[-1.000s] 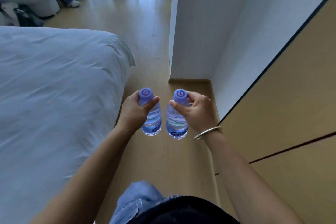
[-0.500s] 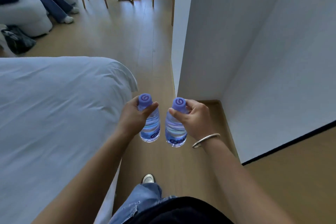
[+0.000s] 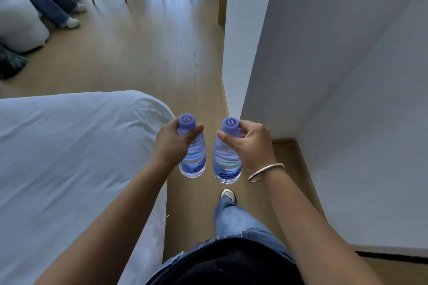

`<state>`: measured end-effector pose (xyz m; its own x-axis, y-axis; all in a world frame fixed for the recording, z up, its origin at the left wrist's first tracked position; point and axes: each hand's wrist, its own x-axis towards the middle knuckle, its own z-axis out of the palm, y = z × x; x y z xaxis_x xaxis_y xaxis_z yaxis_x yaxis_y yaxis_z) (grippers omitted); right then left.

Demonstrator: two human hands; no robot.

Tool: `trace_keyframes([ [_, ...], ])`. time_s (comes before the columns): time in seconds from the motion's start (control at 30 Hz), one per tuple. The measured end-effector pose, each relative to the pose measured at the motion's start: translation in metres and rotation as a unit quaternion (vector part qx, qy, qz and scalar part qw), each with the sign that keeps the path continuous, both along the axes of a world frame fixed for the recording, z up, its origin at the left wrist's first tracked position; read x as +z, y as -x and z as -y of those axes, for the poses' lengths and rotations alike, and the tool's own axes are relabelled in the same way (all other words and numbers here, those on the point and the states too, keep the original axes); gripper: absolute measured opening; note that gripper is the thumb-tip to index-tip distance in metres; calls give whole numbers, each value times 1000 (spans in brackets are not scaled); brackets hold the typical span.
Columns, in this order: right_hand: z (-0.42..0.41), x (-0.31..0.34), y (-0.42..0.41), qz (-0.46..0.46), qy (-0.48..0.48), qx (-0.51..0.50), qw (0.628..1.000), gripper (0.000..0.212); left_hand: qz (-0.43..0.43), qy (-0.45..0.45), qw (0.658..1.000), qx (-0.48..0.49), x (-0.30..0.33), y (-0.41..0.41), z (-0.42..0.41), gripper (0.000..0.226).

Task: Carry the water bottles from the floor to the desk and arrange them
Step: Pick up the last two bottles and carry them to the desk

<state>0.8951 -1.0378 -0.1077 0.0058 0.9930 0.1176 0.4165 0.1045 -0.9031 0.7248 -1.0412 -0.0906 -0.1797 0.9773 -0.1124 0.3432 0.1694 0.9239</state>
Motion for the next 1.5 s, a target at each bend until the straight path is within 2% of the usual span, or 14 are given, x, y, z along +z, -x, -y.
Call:
trace_keyframes([
  [0.23,-164,5,15,29,-12,30,999,27,-16,1,1000,14,4,5,-148,14],
  [0.33,-232,13,21,21,-12,54,998,27,-8,-10,999,51,8,9,-211,17],
  [0.67,-392,-6,61,64,-25,87,994,30,35,-8,995,97,-7,51,-363,13],
  [0.8,-459,-12,103,78,-25,79,994,34,57,8,994,89,-17,89,-436,13],
  [0.93,-540,-5,149,65,-25,51,996,26,80,-4,994,69,-8,137,-524,12],
  [1.17,-645,2,211,40,-37,9,998,25,104,-6,993,50,-2,211,-645,15],
  [1.37,-719,-8,240,62,27,8,998,18,123,56,989,54,-23,238,-715,10],
  [1.5,-787,-18,254,58,47,10,997,26,122,71,989,50,-30,252,-780,16],
])
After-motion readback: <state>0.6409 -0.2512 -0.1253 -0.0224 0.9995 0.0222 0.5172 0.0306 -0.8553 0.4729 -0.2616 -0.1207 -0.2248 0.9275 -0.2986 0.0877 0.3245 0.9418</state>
